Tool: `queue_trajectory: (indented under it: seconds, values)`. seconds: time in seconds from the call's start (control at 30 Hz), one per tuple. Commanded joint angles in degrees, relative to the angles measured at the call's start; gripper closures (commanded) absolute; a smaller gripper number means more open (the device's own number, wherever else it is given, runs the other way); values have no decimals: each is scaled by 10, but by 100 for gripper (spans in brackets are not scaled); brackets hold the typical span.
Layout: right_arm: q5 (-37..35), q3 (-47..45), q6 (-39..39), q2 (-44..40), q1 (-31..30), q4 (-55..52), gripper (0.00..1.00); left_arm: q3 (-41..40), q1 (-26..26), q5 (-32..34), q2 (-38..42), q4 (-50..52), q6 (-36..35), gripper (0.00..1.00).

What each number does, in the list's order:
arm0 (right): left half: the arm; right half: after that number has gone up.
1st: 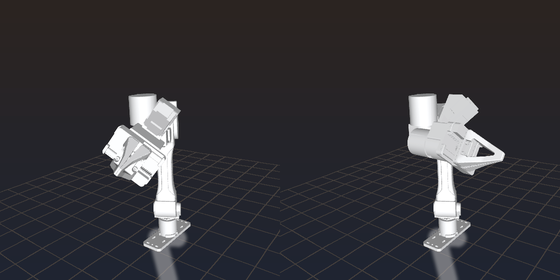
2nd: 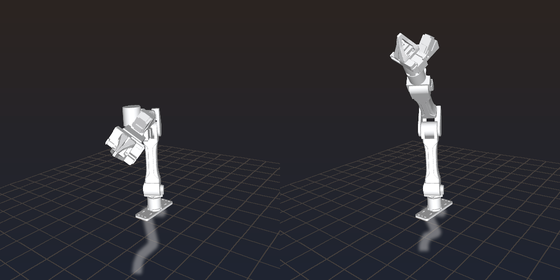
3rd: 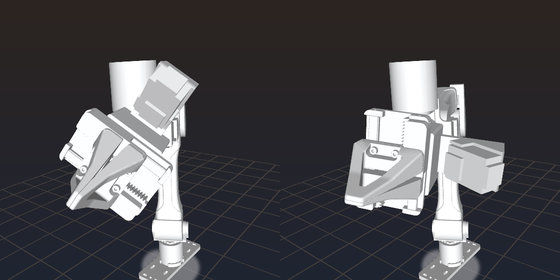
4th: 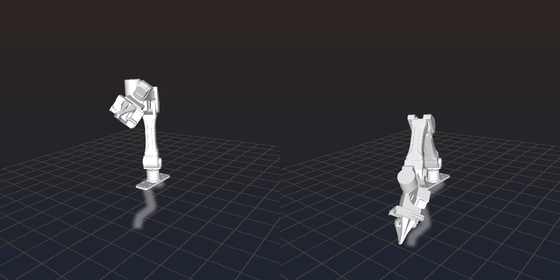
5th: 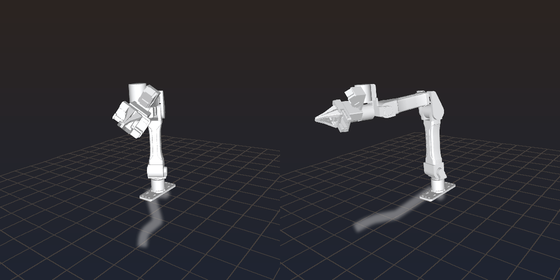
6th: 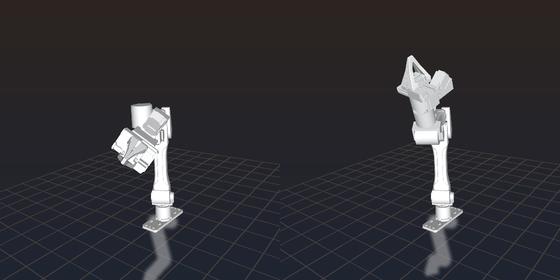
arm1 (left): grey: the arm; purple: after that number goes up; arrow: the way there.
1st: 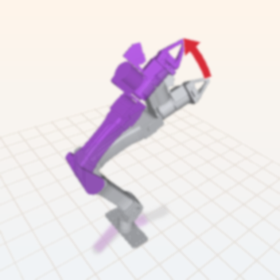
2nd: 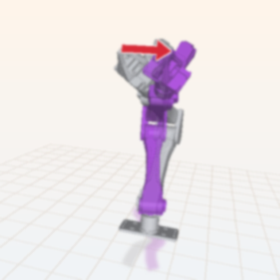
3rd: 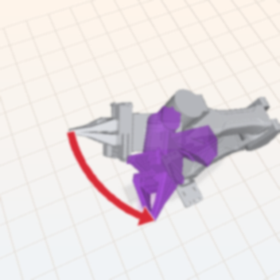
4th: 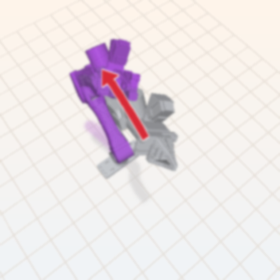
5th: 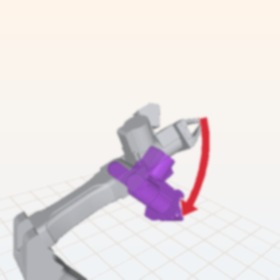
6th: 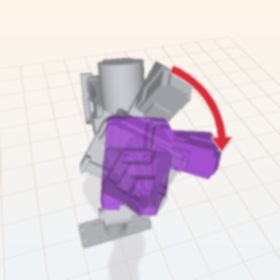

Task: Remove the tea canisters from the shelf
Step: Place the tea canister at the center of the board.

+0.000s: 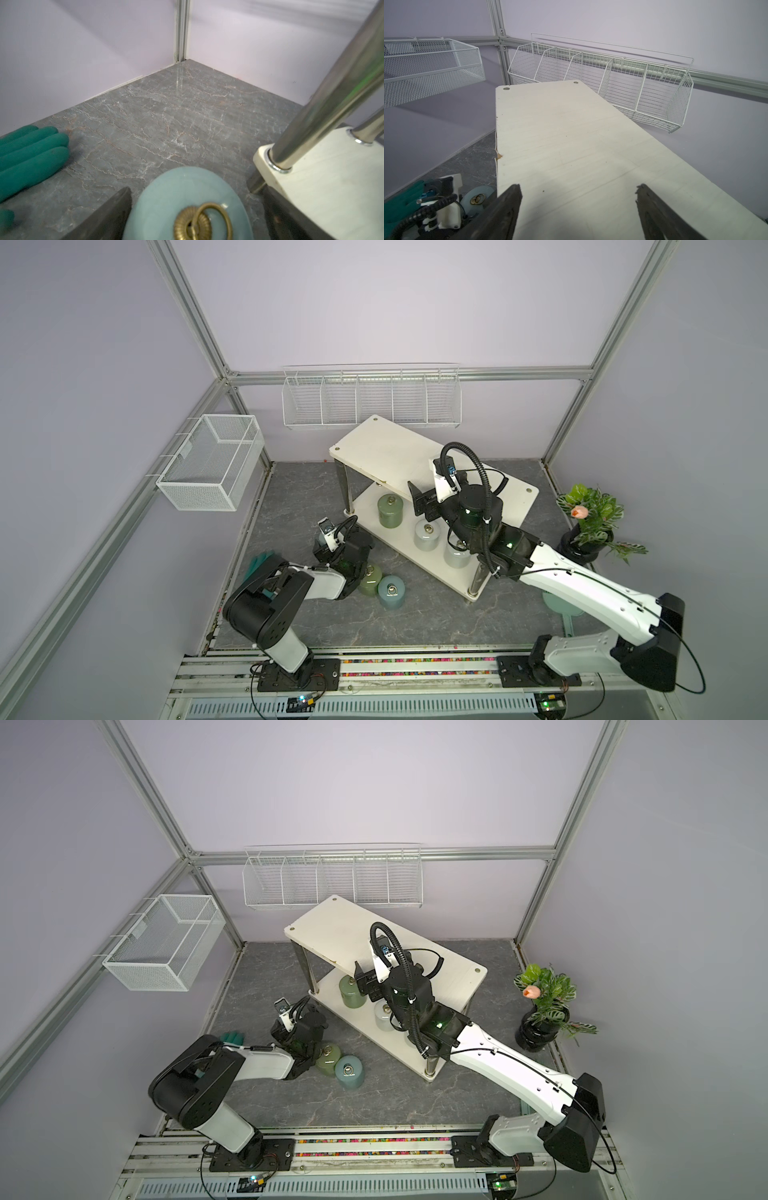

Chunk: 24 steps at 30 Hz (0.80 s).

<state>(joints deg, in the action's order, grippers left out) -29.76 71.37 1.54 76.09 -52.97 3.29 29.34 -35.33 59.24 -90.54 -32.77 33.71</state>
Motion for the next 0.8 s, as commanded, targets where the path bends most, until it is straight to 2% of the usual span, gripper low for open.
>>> queue_trajectory:
  seconds: [0.0, 0.1, 0.27, 0.37, 0.5, 0.6, 0.77]
  values:
    - [1, -12, 3, 15, -6, -41, 11, -2, -3, 21, 53, 55, -6, 1]
    - [2, -10, 5, 14, -7, -41, 11, 4, -6, 13, 105, 100, -18, 1]
    - [1, -1, 10, 13, -11, -54, 11, 15, -13, -43, 198, 162, -74, 1]
    - [-10, 7, 18, 12, -16, -70, 11, 32, -14, -118, 253, 206, -134, 1]
    - [-49, 4, 46, 0, -35, -74, 11, 66, -14, -255, 308, 266, -208, 1]
    - [-72, -5, 79, -17, -61, -67, 11, 77, -13, -321, 330, 289, -236, 1]
    - [-75, -35, 137, -50, -125, -43, 11, 52, -12, -393, 321, 245, -239, 1]
